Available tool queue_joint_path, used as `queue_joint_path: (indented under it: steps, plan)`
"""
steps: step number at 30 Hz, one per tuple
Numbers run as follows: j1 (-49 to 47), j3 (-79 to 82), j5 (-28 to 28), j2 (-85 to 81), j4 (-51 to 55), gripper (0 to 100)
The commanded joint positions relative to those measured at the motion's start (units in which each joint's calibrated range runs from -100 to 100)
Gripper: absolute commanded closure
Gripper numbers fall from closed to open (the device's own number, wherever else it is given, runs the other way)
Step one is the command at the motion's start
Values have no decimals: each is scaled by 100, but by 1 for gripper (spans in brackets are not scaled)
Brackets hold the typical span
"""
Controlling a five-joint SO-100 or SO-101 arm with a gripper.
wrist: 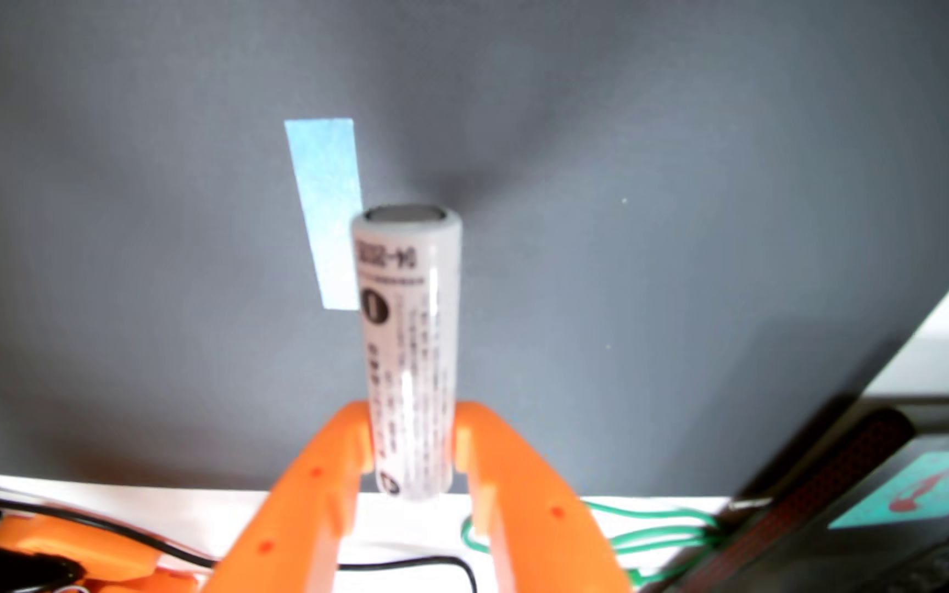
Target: Insert Battery
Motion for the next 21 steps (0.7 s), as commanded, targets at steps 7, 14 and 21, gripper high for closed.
queue_joint_path:
  steps: [7,14,21]
  plan:
    - [-882,744,-527,-1088,51,98]
    - [-1330,798,-970,-1080,-8,98]
    - [-2334,915,-1366,-1080,-33,98]
